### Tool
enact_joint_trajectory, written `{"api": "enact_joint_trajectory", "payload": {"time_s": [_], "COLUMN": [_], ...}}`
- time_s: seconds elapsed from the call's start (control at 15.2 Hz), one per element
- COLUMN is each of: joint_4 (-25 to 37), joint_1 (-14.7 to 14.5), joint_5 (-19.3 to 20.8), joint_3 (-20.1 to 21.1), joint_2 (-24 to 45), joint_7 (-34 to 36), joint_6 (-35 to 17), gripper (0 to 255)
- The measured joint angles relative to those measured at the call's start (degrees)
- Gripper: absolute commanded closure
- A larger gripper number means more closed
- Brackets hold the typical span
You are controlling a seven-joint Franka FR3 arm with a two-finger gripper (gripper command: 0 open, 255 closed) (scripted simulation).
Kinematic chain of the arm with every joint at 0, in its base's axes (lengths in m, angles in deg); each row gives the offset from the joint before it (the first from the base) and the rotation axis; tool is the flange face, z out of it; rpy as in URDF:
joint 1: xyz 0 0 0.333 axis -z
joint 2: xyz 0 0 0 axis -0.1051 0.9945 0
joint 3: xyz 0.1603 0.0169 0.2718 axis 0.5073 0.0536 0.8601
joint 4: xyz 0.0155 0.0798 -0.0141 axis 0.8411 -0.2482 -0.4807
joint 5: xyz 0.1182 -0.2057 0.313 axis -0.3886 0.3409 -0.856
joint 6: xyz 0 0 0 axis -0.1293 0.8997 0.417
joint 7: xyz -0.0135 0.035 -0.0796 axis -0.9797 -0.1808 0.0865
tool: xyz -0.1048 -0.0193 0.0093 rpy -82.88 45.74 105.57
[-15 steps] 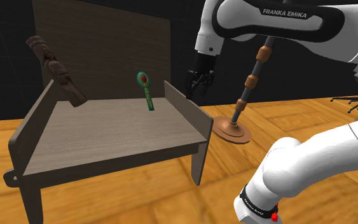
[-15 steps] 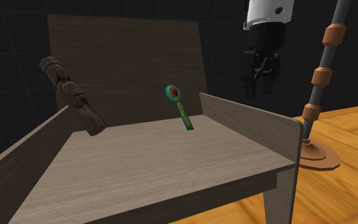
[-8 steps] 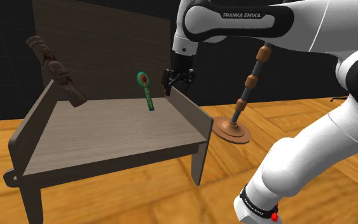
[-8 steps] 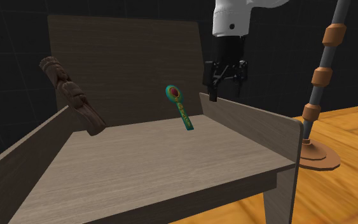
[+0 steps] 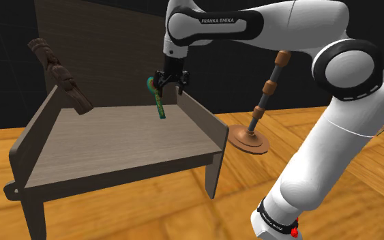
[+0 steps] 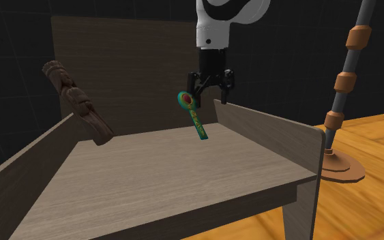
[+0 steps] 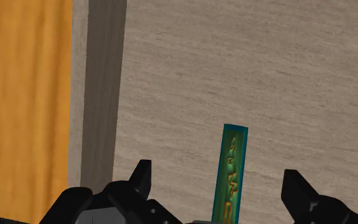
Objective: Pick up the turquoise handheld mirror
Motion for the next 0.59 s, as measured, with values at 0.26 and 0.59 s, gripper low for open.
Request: {"api": "enact_joint_trajectory", "payload": {"time_s": [0.26,0.59], "joint_4": [10.6,18.3], "joint_1": [-0.34,-0.84], "joint_5": [2.77,4.69], "joint_3": [-0.1,-0.68], "joint_2": [9.41,16.58], "joint_7": [4.48,7.46], "joint_6": [1.02,1.42], "gripper": [0,0]}}
